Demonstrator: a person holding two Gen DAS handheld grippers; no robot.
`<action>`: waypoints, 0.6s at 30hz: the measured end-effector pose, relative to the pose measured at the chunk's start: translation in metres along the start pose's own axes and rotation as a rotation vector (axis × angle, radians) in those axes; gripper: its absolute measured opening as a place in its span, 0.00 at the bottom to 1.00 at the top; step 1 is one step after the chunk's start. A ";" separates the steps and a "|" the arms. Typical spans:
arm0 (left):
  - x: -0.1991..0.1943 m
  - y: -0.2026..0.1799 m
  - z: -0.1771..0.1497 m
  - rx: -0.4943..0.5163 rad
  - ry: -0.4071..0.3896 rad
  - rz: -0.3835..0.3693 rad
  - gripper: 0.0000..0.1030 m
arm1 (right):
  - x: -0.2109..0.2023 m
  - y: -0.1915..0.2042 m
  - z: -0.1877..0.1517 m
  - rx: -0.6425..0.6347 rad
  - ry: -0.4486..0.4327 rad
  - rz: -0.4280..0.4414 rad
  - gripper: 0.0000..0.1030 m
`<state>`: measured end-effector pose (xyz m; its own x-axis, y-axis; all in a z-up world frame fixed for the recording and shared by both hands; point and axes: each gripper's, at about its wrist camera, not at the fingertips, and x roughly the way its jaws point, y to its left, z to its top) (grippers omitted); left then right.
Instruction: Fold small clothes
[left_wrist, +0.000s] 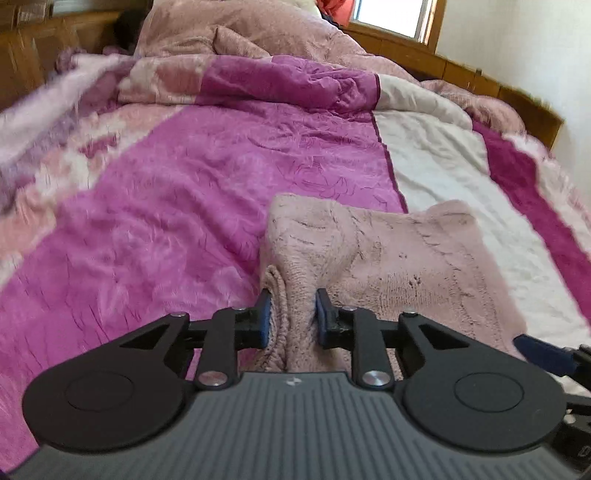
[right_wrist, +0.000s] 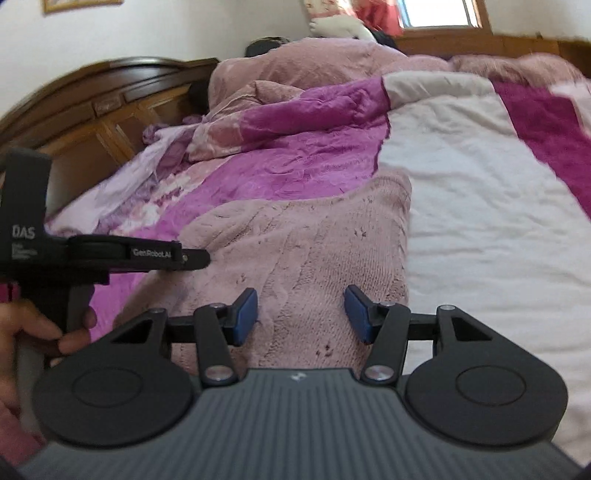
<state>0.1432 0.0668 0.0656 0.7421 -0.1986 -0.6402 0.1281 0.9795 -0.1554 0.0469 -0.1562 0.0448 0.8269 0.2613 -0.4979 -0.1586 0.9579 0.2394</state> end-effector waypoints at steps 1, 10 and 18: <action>-0.002 0.002 0.001 -0.004 -0.006 -0.009 0.31 | 0.000 -0.003 0.001 0.014 0.002 0.004 0.54; -0.016 0.004 0.002 0.014 -0.005 -0.003 0.56 | -0.010 -0.035 0.004 0.152 -0.020 -0.055 0.54; 0.002 0.010 0.001 0.040 0.035 0.150 0.71 | 0.006 -0.032 -0.006 0.175 0.037 -0.020 0.54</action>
<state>0.1467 0.0761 0.0630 0.7317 -0.0506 -0.6797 0.0445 0.9987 -0.0264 0.0535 -0.1842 0.0295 0.8082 0.2497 -0.5334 -0.0434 0.9285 0.3689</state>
